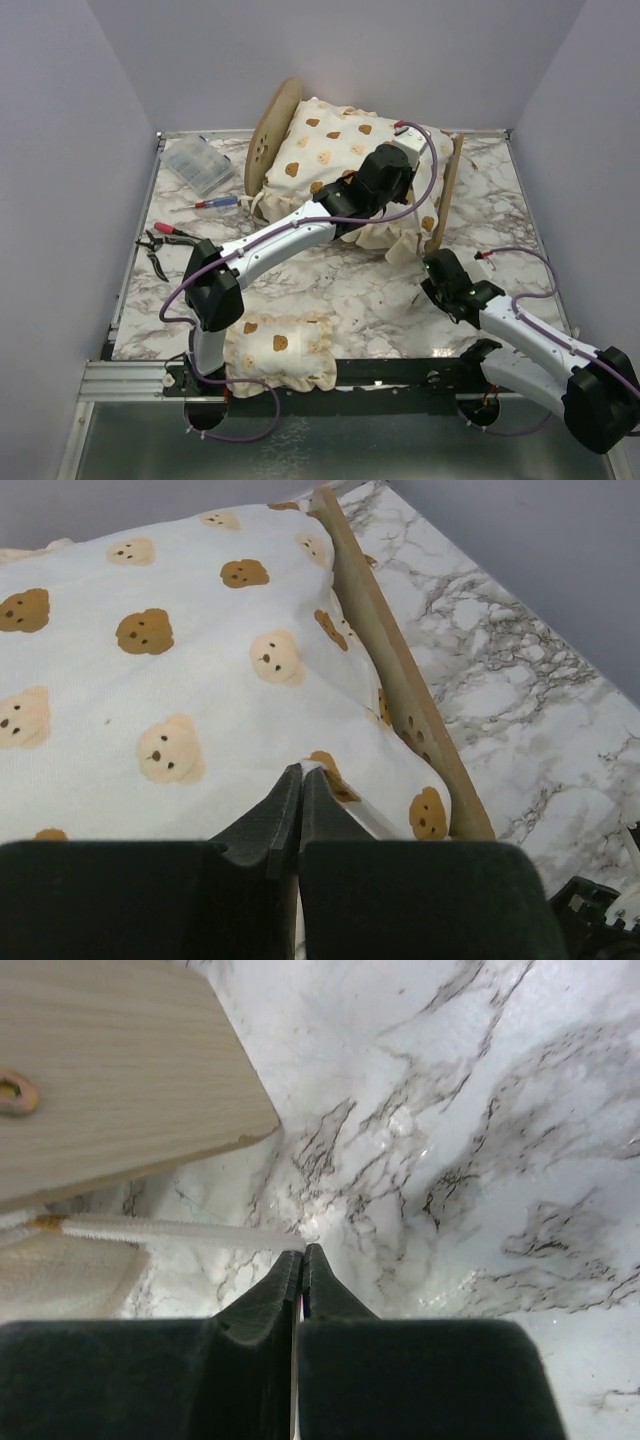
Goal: Set up the pet bed
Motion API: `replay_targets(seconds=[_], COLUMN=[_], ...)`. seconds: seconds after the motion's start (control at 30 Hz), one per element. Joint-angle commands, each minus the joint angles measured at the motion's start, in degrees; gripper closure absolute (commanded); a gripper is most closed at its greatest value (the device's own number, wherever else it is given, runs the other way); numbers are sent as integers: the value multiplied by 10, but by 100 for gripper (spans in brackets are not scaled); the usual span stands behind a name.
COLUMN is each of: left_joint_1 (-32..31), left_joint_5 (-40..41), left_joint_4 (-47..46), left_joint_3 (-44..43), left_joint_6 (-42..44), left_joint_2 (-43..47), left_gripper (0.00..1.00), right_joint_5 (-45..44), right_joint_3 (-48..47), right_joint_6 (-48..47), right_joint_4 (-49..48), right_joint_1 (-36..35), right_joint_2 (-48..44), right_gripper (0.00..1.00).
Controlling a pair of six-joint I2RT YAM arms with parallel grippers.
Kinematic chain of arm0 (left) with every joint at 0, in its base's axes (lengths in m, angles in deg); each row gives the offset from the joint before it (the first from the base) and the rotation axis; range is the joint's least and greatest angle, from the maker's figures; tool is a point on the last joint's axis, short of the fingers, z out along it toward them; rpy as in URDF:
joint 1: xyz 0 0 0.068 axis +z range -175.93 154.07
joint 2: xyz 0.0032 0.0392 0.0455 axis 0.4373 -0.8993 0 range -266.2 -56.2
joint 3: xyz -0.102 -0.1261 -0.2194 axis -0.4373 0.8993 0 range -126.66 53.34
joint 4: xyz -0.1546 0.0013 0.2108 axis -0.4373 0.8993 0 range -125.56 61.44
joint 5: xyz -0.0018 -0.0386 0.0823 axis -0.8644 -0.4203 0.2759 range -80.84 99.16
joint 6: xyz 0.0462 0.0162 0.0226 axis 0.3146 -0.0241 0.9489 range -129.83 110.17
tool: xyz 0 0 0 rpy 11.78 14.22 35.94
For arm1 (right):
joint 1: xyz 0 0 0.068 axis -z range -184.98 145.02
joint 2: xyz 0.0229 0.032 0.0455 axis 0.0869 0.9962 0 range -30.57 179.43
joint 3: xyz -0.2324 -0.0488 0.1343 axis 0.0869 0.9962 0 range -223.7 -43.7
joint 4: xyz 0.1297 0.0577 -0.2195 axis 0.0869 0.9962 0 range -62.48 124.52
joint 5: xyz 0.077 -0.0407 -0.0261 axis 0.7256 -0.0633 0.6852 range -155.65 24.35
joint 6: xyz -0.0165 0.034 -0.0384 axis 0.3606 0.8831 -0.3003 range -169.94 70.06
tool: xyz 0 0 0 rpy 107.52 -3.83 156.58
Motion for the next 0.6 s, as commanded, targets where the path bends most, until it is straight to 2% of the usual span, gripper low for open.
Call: replay_targets(seconds=[0.0,0.13,0.27,0.43,0.57], left_joint_1=[14,24,18,26,39], left_joint_5=[50,60,23,93,106], left_joint_4=[-20,-15,-14,-14,-12], left_joint_3=[-74,-117,-122,-119,-157], left_joint_6=[3,-8,-8,12,19], left_joint_2=[-19,-36,-32,-30,-38], left_gripper=[100,100,100,100,100], right_joint_5=[-10,8,48,59,99], right_joint_3=[11,11,13,-1,5], right_joint_6=[-10,-12,-34,-52,-56], right_joint_4=[6,-2,-32,-39,-45], right_joint_1=[29,60,106,125,145], right_joint_2=[4,26,46,49,62], right_gripper=[99,99,99,99,99])
